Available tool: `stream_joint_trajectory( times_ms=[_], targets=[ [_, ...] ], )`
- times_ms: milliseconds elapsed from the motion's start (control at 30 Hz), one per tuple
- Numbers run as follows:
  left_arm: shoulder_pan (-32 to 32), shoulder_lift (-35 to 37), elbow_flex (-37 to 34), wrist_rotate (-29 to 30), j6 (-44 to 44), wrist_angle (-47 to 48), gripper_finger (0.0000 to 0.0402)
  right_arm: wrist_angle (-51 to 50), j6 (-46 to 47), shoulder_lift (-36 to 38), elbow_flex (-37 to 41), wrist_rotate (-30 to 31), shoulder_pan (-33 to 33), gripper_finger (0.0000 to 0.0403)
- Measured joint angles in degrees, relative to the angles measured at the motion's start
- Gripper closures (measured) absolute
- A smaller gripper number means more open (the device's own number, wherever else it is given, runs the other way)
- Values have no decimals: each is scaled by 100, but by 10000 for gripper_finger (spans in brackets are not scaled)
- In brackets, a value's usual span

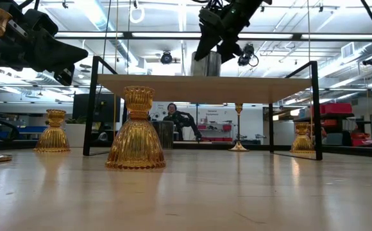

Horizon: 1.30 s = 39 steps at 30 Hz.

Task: Pick & Place candle stick holders
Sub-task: Put the right scented candle on the shelf

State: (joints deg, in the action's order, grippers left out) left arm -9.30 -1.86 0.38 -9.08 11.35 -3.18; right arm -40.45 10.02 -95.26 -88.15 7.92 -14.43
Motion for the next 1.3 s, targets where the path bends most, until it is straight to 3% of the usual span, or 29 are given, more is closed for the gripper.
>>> stream_joint_trajectory(
  times_ms=[1300],
  targets=[
    [0, 0, 1, 0, 0, 0, 394, 409, -260, 36, 126, 18, -1, 3]
  ],
)
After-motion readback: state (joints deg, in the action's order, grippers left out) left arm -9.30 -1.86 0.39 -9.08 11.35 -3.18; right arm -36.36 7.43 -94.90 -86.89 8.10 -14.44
